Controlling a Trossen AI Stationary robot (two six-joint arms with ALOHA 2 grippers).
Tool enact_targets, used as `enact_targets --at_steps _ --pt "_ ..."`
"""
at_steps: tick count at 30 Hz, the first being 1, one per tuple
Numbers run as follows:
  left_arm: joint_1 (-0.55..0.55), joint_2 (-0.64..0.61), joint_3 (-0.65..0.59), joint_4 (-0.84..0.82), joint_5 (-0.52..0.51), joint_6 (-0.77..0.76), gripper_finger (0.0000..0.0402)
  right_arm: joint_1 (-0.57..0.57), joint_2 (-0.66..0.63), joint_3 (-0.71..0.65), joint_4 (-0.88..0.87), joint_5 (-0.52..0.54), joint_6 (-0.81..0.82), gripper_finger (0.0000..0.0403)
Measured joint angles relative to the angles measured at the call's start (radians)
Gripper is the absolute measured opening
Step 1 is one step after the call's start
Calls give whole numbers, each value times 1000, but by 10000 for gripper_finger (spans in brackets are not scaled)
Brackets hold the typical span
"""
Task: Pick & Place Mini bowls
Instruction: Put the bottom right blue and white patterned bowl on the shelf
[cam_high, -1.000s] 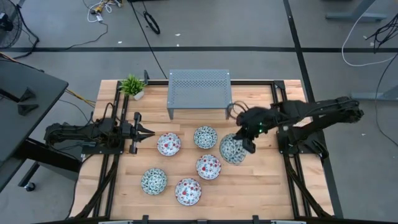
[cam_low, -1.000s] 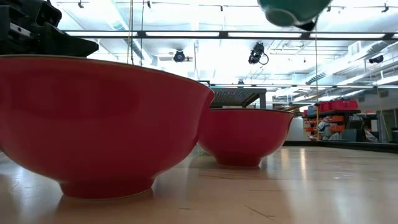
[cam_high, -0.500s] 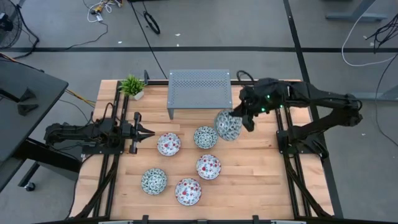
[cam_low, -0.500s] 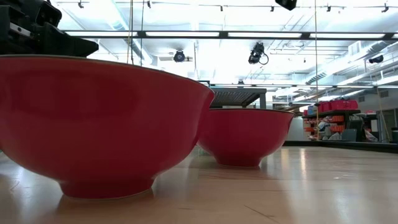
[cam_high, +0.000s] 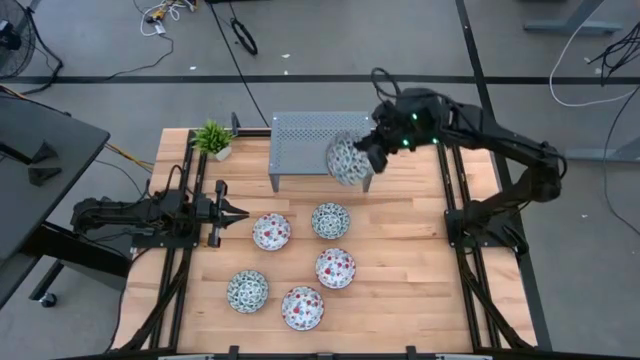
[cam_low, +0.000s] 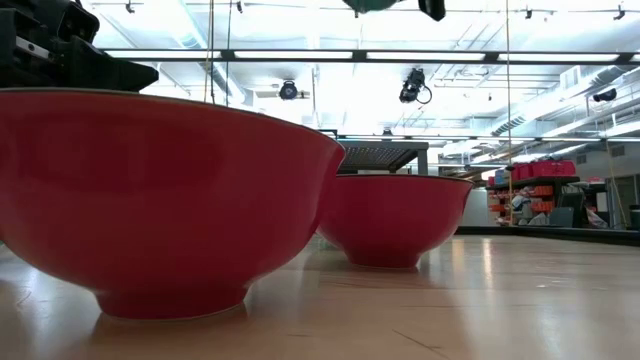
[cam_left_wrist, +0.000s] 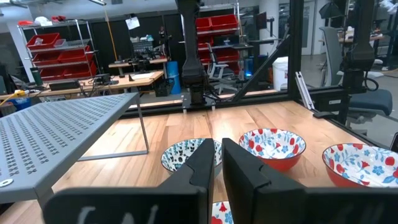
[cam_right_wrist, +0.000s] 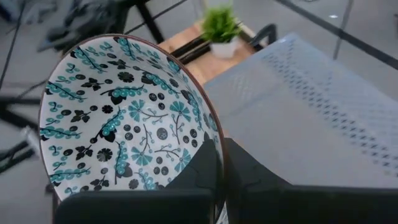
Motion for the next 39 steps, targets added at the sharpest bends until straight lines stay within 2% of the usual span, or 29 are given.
enact_targets --at_steps 6,17,24,39 --pt "0 0 0 0 0 0 37 -92 70 45 4 0 38 4" --pt "0 0 0 0 0 0 37 -208 181 46 10 -1 100 4" --pt "0 0 0 0 0 0 37 -283 227 46 3 -37 148 4" --pt "0 0 0 0 0 -1 37 -386 280 46 -161 -104 154 4"
